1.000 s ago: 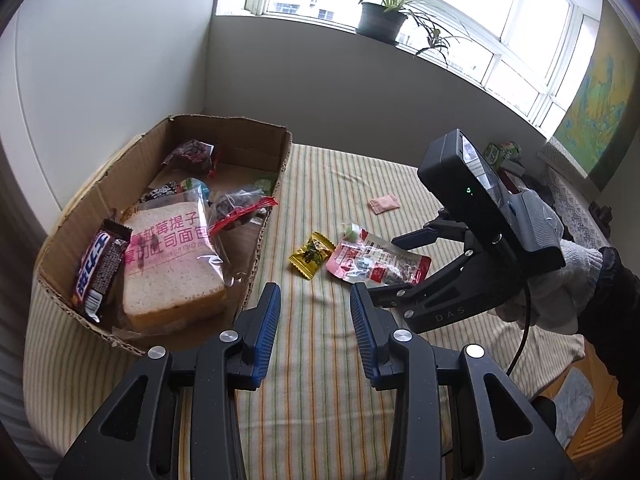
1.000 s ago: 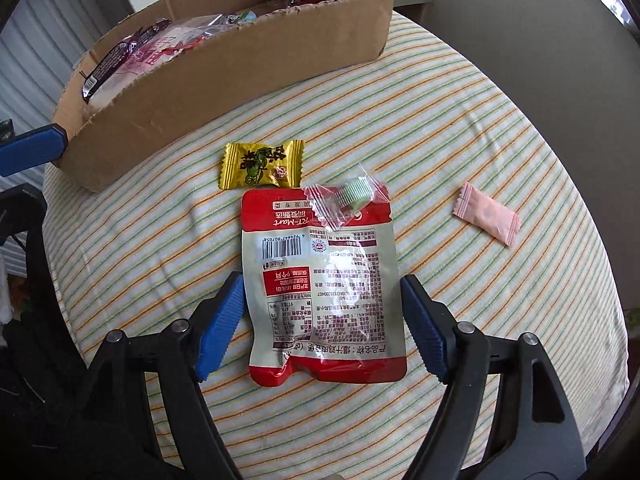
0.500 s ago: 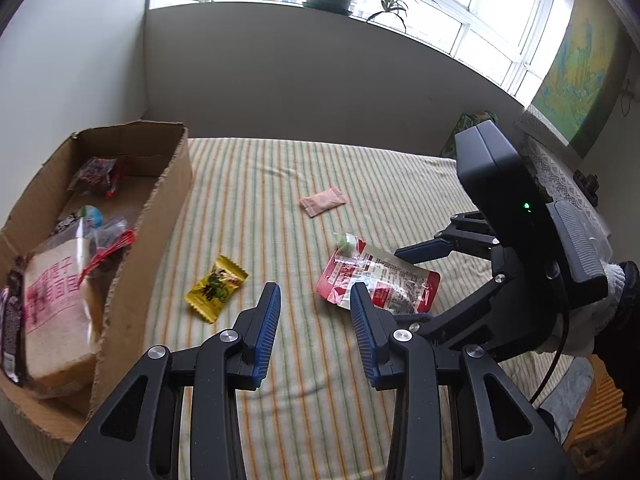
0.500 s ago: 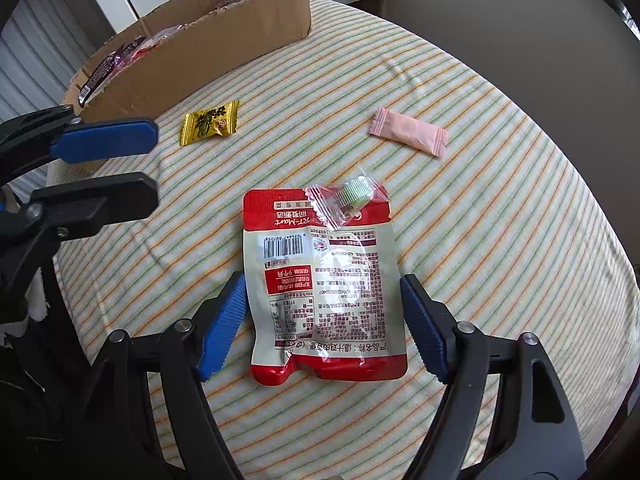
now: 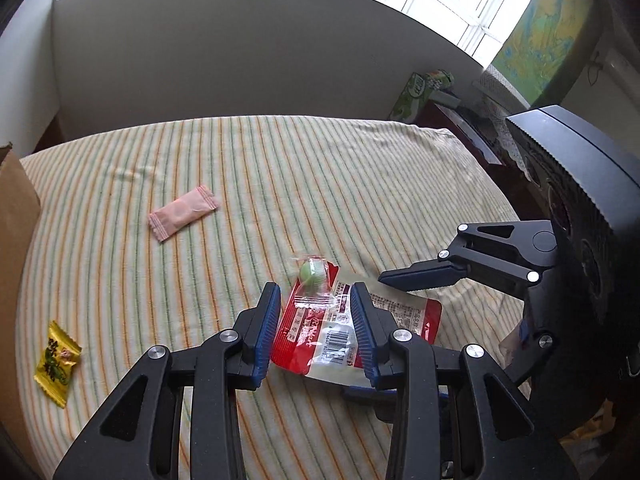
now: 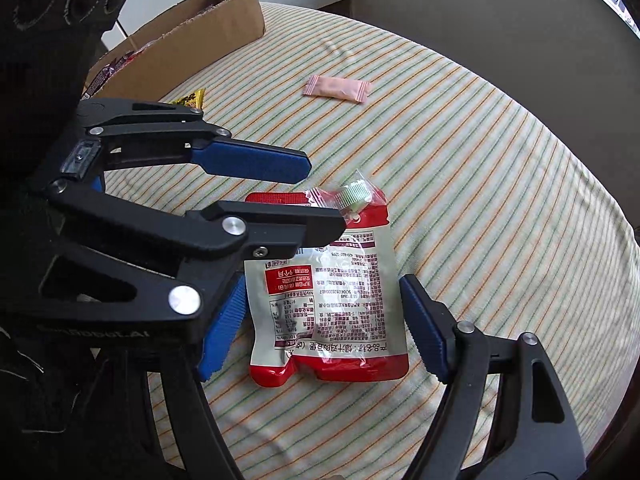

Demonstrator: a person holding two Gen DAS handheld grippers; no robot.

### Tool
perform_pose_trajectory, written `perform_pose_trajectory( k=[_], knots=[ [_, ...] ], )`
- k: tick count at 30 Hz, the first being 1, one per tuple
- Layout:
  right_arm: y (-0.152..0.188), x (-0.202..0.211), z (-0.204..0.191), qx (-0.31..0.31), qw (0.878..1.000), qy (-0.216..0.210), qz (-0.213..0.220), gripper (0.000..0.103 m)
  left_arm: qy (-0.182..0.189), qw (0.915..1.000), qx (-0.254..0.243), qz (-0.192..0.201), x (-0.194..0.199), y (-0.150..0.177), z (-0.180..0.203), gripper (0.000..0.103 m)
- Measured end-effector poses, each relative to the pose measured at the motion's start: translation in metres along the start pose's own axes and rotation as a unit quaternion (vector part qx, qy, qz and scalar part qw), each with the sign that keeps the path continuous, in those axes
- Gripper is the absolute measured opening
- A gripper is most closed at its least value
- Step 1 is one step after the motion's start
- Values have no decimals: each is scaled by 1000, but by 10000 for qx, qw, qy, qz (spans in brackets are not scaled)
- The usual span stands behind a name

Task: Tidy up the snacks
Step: 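Close left gripper on the green candy while right grasps the red-and-white pouch, then carry green candy and red-and-white pouch into the box and release both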

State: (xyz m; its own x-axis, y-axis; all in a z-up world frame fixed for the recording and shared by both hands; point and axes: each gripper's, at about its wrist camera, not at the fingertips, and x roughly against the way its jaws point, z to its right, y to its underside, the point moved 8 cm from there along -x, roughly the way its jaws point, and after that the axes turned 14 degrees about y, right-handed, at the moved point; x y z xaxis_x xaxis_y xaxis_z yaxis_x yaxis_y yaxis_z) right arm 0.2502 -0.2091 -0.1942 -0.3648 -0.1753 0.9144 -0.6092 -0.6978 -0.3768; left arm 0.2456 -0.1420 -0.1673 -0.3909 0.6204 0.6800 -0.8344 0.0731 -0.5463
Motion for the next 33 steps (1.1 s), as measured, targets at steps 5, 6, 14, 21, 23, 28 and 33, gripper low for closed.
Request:
perform_pose_trajectory(
  k=[5,6,14,21,23,28,33],
  knots=[
    [4,2,1,4,10000,51,28,79,-171,9997,-89,-160,-14,-3,-2,35],
    [4,2,1,8,10000,66,27,79,-173,9997,-59,-178,-15,-3,-3,34],
    [-11,-15,-12,56,9998,178,-37,79,-325,9994,-59,-109,-22,-8,-11,17],
    [-14,-20,-17,124,9989,424,-138,78,-621,9980,-71,-29,-6,-3,-22,16],
    [-14,-21,-17,112,9986,492,-175,76,-645,9979,-3,3,-1,0,-26,16],
    [-15,-16,-17,-23,9979,632,-102,60,-669,9977,39,125,18,10,-27,16],
    [-16,-12,-15,-241,9978,616,-75,53,-615,9978,69,236,34,17,-23,16]
  ],
)
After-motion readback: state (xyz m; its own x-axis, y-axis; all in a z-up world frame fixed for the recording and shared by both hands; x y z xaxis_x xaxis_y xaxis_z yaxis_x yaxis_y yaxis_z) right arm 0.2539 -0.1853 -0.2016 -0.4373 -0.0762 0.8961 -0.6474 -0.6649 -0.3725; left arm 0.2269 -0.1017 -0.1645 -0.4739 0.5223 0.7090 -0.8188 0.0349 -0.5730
